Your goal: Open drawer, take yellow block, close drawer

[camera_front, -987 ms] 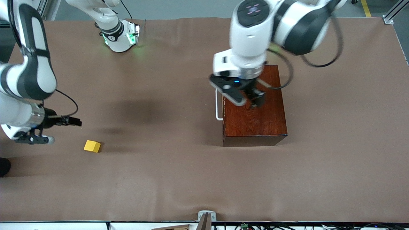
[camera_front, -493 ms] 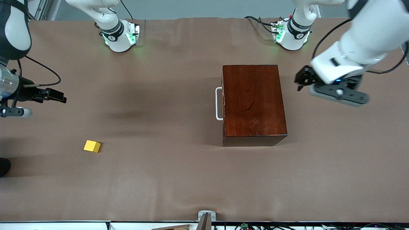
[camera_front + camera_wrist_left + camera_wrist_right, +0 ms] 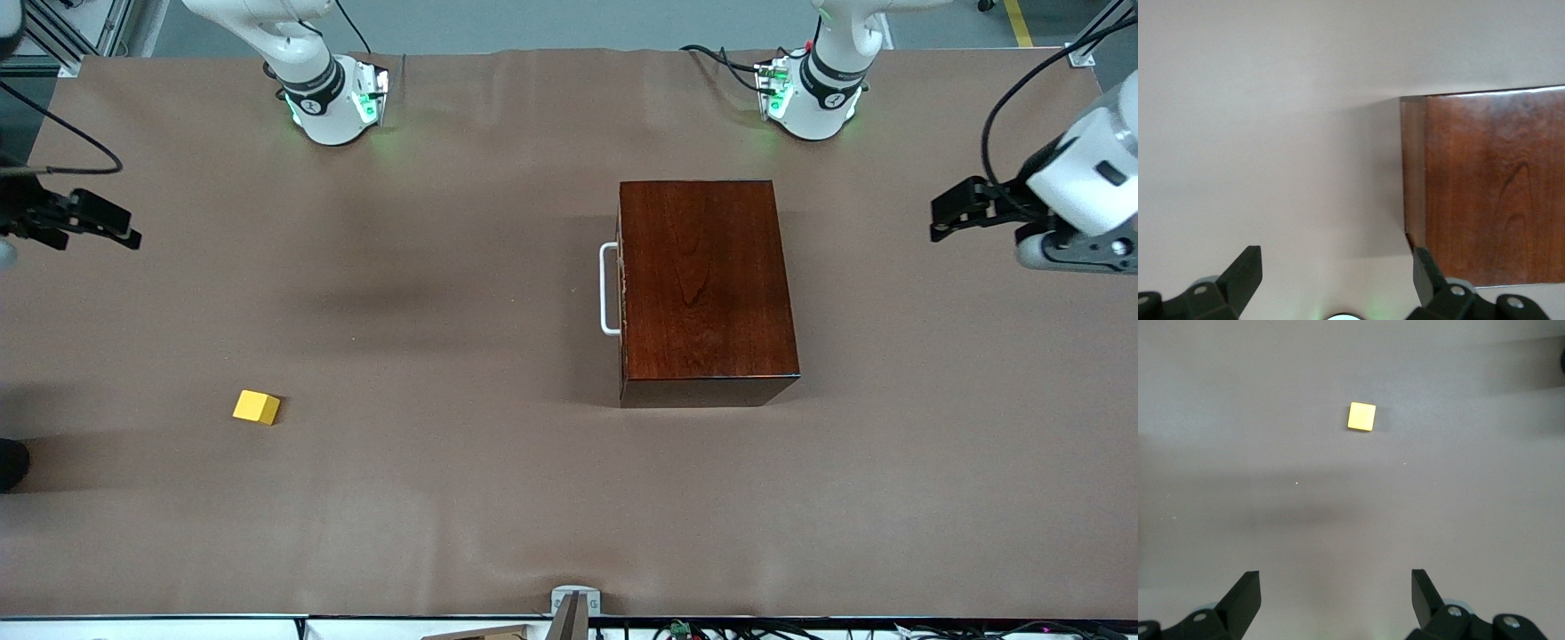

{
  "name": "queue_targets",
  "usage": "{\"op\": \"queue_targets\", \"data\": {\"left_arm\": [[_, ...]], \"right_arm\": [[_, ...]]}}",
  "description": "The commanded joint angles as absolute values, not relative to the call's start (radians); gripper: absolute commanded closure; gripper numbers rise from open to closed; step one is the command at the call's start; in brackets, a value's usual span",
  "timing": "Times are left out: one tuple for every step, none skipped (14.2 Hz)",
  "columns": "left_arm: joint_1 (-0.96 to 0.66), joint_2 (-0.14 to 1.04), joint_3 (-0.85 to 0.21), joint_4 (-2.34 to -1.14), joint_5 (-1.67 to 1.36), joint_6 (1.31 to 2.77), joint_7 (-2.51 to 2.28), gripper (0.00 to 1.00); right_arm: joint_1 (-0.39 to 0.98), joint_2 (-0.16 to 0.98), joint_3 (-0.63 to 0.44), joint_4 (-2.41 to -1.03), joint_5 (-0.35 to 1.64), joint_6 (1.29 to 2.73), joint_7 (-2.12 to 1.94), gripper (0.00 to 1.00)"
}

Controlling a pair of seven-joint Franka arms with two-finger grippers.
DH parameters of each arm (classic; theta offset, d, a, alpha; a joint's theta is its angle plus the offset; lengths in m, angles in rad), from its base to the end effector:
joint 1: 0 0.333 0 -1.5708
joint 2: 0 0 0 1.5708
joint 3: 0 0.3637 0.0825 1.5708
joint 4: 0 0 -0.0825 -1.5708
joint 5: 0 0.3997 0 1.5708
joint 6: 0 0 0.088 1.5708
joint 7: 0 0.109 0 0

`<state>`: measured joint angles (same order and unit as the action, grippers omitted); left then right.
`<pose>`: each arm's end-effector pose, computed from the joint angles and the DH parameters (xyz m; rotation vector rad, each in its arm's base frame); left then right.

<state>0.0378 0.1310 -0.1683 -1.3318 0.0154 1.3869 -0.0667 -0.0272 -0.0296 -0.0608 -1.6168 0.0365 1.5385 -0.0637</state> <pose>0.5929 -0.0671 0.6935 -3.1373 0.0956 0.1168 0.5535 -0.0453 0.6618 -3.0987 0.0371 0.0708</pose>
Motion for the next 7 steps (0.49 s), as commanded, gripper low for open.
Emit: {"op": "queue_targets", "data": {"left_arm": [[0.068, 0.083, -0.155, -1.391, -0.003, 1.413, -0.083, 0.0], [0.048, 0.065, -0.117, -1.411, -0.003, 1.43, -0.083, 0.0], [0.01, 0.048, -0.077, -1.448, -0.003, 1.457, -0.083, 0.0], [-0.02, 0.025, -0.045, -1.48, -0.003, 1.472, -0.081, 0.0], [-0.023, 0.022, -0.044, -1.485, -0.003, 1.48, -0.069, 0.0], [-0.025, 0.021, -0.048, -1.483, -0.005, 1.48, -0.064, 0.0], [-0.025, 0.02, -0.049, -1.482, -0.011, 1.48, -0.058, 0.0]], "right_arm": [[-0.02, -0.032, -0.06, -1.594, 0.025, 1.511, -0.049, 0.0], [-0.02, -0.035, -0.058, -1.594, 0.025, 1.508, -0.049, 0.0], [-0.018, -0.035, -0.057, -1.592, 0.025, 1.506, -0.049, 0.0], [-0.011, -0.035, -0.051, -1.588, 0.026, 1.505, -0.048, 0.0], [-0.006, -0.035, -0.045, -1.576, 0.025, 1.485, -0.051, 0.0], [-0.005, -0.031, -0.043, -1.554, 0.025, 1.467, -0.051, 0.0], [-0.005, -0.028, -0.044, -1.537, 0.026, 1.46, -0.048, 0.0]]}}
